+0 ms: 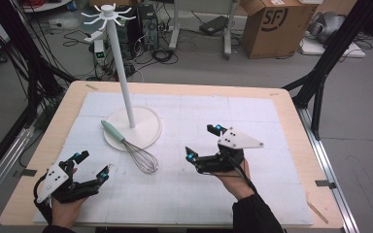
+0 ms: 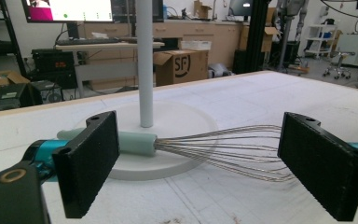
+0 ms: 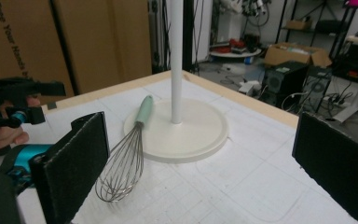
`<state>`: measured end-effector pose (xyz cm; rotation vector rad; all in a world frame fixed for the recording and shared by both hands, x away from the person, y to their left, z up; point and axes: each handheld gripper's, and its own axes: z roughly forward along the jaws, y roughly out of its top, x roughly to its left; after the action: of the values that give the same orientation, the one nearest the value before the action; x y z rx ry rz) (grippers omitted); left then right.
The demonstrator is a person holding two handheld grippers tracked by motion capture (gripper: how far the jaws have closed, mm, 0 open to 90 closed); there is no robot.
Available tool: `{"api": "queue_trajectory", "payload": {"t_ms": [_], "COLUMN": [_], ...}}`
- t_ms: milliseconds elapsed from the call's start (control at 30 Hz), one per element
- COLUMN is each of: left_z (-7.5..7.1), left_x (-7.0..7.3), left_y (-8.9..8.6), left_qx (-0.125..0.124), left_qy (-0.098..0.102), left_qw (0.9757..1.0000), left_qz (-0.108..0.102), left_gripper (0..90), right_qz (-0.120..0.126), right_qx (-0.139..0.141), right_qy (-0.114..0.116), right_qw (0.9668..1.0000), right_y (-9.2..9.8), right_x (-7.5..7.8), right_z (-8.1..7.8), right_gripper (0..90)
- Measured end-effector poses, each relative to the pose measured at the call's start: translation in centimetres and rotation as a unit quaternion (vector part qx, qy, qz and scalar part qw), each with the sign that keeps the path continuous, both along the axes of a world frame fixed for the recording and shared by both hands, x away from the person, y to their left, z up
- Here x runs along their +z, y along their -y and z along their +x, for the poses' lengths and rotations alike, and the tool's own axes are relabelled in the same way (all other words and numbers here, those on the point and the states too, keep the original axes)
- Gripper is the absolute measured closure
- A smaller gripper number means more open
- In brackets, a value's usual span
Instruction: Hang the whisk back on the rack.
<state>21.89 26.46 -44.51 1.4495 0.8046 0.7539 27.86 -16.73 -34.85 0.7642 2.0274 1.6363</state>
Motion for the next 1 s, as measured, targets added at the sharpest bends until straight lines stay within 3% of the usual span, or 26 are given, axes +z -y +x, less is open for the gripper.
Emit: {"api": "queue_trajectory", "payload": {"t_ms": [233, 667, 800, 833, 1000], "left_z": [0.0, 0.0, 0.1, 0.2, 0.2], "left_x": [0.0, -0.1, -0.1, -0.1, -0.1], "left_y": [-0.2, 0.4, 0.3, 0.4, 0.5], "left_qx": [0.001, -0.007, -0.007, -0.008, -0.011], "left_qy": [0.000, -0.001, 0.000, -0.001, 0.000], "left_qw": [1.0000, 1.0000, 1.0000, 1.0000, 0.9999], "left_qz": [0.001, 0.006, 0.006, 0.005, 0.005], "left_gripper": [13.3, 13.3, 13.3, 13.3, 13.3], "right_qz": [-0.005, -0.055, -0.079, -0.085, -0.103], "right_qx": [0.004, 0.039, 0.059, 0.074, 0.089], "right_qy": [-0.045, -0.048, -0.054, -0.063, -0.075], "right_qw": [0.9990, 0.9966, 0.9937, 0.9916, 0.9878], "right_y": [-1.5, -7.0, -9.0, -9.9, -12.3], "right_x": [-0.6, 0.8, 1.2, 1.3, 1.2], "right_z": [3.1, 5.5, 6.4, 6.8, 7.8], "right_gripper": [5.3, 5.4, 8.8, 17.3, 17.4]}}
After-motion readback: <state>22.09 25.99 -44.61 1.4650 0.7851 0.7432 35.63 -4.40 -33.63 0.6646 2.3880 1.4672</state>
